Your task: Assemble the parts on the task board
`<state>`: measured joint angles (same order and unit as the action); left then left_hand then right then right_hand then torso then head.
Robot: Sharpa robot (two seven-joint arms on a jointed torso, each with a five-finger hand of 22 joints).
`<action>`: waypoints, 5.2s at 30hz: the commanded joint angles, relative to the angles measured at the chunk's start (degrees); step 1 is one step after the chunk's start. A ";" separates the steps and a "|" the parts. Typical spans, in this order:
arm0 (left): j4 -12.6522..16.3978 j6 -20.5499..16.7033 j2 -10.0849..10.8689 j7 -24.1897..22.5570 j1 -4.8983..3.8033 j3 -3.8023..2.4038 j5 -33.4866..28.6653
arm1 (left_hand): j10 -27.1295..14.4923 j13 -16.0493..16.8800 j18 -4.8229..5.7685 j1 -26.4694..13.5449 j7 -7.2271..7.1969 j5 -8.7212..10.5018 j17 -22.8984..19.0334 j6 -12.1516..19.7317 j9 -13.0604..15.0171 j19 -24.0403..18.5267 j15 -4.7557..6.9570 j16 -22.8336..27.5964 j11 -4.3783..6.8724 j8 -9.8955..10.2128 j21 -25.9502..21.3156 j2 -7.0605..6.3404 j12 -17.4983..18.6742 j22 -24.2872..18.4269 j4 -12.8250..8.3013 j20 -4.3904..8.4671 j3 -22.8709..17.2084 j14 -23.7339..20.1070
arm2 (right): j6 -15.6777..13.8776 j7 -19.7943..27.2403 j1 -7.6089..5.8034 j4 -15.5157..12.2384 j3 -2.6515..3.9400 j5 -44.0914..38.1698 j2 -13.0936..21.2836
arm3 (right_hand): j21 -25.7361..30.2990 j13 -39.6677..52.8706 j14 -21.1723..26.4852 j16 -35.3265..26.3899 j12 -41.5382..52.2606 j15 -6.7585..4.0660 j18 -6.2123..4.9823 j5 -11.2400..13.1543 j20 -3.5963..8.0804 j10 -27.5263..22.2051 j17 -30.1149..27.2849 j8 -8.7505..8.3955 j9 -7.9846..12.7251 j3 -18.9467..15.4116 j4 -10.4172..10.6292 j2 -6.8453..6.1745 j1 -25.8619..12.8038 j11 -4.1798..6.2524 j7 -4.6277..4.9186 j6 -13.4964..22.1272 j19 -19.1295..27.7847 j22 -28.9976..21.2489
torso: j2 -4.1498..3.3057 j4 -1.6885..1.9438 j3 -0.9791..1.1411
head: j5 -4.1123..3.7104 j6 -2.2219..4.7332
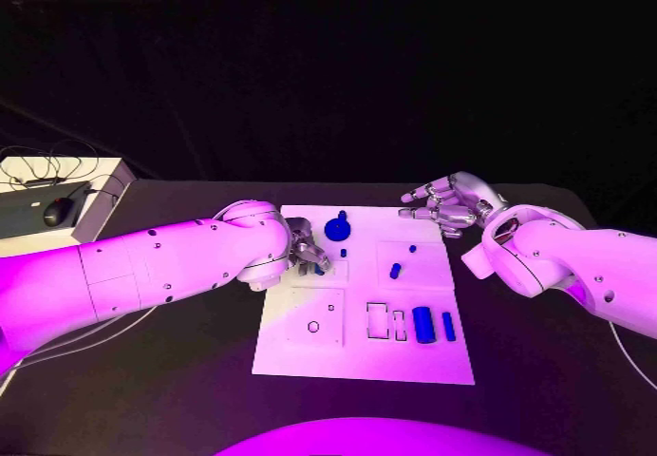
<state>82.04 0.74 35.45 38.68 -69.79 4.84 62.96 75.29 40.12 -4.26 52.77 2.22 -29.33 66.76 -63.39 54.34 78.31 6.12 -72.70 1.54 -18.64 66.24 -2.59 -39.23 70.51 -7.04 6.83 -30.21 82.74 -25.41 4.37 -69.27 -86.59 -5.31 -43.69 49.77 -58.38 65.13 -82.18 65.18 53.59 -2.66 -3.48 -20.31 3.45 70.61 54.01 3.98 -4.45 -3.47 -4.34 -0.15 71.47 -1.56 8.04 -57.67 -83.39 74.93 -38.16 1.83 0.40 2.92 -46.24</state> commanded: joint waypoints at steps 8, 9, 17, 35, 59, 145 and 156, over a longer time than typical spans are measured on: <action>-0.51 0.47 -0.46 -0.22 0.34 0.08 0.00 | 3.72 -0.15 0.35 1.68 -4.00 0.12 -0.11 -4.26 -0.30 0.38 0.24 -0.14 3.51 -0.40 -0.13 0.43 -0.14 0.14 -4.26 -0.41 -4.26 -0.21 | 0.52 0.32 0.02 -0.11 0.03 -0.37 0.06 | 0.20 -0.07 -0.13 -0.32 -0.29 -0.18 -1.00 -0.21 0.08 -0.32 -0.07 0.11 -0.08 -0.09 -0.19 -0.18 -0.51 0.03 0.39 0.11 0.32 7.61 | -0.01 -0.06 0.04 | -0.08 -0.08; -0.51 0.51 -0.47 -0.21 0.35 0.08 -0.08 | 3.73 -0.16 0.37 1.82 -4.01 0.14 -0.11 -4.29 -0.30 0.38 0.24 -0.14 3.51 -0.43 -0.13 0.45 -0.16 0.17 -4.16 -0.43 -3.96 -0.23 | 0.52 0.32 0.02 -0.12 0.03 -0.37 0.07 | 0.20 -0.07 -0.13 -0.32 -0.29 -0.18 -1.00 -0.21 0.08 -0.32 -0.07 0.11 -0.08 -0.09 -0.19 -0.18 -0.51 0.03 0.39 0.11 0.32 7.61 | -0.01 -0.06 0.06 | -0.09 -0.05; -0.46 1.07 -0.51 -0.01 0.36 0.09 -0.84 | 4.03 -0.22 0.45 1.85 -4.31 0.12 0.09 -4.78 -0.48 0.45 0.20 -0.34 3.55 -0.53 -0.07 0.42 -0.22 0.37 -2.97 -0.48 -1.62 -0.18 | 0.48 0.32 0.02 -0.13 0.03 -0.37 0.13 | 0.21 -0.08 -0.13 -0.34 -0.30 -0.18 -1.00 -0.21 0.08 -0.33 -0.08 0.10 -0.08 -0.08 -0.20 -0.18 -0.50 0.03 0.39 0.11 0.32 7.61 | 0.02 0.00 0.04 | -0.18 -0.03; -0.65 0.78 -0.39 0.05 0.36 0.08 -1.26 | 4.02 -0.17 0.63 1.90 -4.86 0.22 0.23 -5.27 -1.13 0.55 0.32 -0.47 3.67 -0.17 -0.28 -0.89 -0.42 0.58 1.82 -0.28 7.64 -0.17 | 0.50 0.34 0.02 -0.12 0.03 -0.37 0.15 | 0.32 -0.17 -0.12 -0.41 -0.42 -0.18 -1.01 -0.21 0.08 -0.39 -0.13 0.10 -0.07 -0.06 -0.27 -0.18 -0.42 0.03 0.40 0.15 0.34 7.59 | 0.00 0.01 0.01 | -0.24 -0.11; -0.49 0.63 0.04 -0.09 0.37 -0.18 -0.71 | 3.97 -0.24 0.66 3.32 -5.06 0.27 0.52 -5.80 -1.51 0.67 0.37 -0.65 3.74 -0.19 -0.48 -2.76 -0.75 0.92 7.14 -0.22 15.94 -0.13 | 0.51 0.35 0.15 0.05 0.03 -0.37 0.19 | 0.32 -0.17 -0.12 -0.41 -0.42 -0.18 -1.01 -0.21 0.08 -0.39 -0.13 0.10 -0.07 -0.06 -0.27 -0.18 -0.42 0.03 0.40 0.15 0.34 7.59 | 0.00 -0.02 0.02 | -0.36 0.07; -17.92 1.90 0.07 -6.84 0.34 -11.45 -4.84 | -4.10 -18.18 -4.65 16.97 3.37 10.33 -15.64 4.45 -40.09 -5.58 -3.18 12.54 -1.98 4.66 -21.05 -1.88 6.38 -9.85 21.99 -4.01 39.52 -6.38 | -1.29 2.67 0.44 0.63 0.04 0.60 0.77 | 0.71 -0.53 -0.07 -0.68 -0.89 -0.19 -1.04 -0.17 0.09 -0.62 -0.40 0.11 -0.05 0.32 -0.73 0.03 -0.28 0.04 0.43 0.18 0.42 7.51 | -0.12 -0.05 -0.08 | 0.74 2.11; -22.97 3.73 -3.75 -7.06 0.26 -10.18 -4.74 | -4.31 -18.17 -4.72 16.88 3.26 10.32 -15.12 4.34 -40.45 -5.43 -3.15 11.71 -1.94 4.31 -20.56 -0.95 5.87 -9.11 21.23 -4.11 40.16 -6.29 | -1.25 2.53 0.44 0.54 0.04 0.48 0.59 | 0.71 -0.53 -0.07 -0.68 -0.89 -0.19 -1.04 -0.17 0.09 -0.62 -0.40 0.11 -0.05 0.32 -0.73 0.03 -0.28 0.04 0.43 0.18 0.42 7.51 | -0.13 -0.02 -0.10 | 0.69 2.21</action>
<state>59.43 2.39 32.19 32.61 -69.44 -5.38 57.65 71.35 21.93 -7.92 69.52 5.61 -18.92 51.59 -59.16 13.96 72.88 2.96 -60.80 -0.31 -14.09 45.44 -4.21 -33.07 61.32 14.38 3.03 9.72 76.66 -26.52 6.36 -68.83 -86.01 -5.30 -43.24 50.44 -57.96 64.65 -82.18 64.61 52.90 -2.66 -3.48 -20.31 3.45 70.40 53.65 3.98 -4.47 -3.14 -4.67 -0.15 71.47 -1.36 8.17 -57.52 -83.39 74.92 -38.27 1.78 0.33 3.62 -44.01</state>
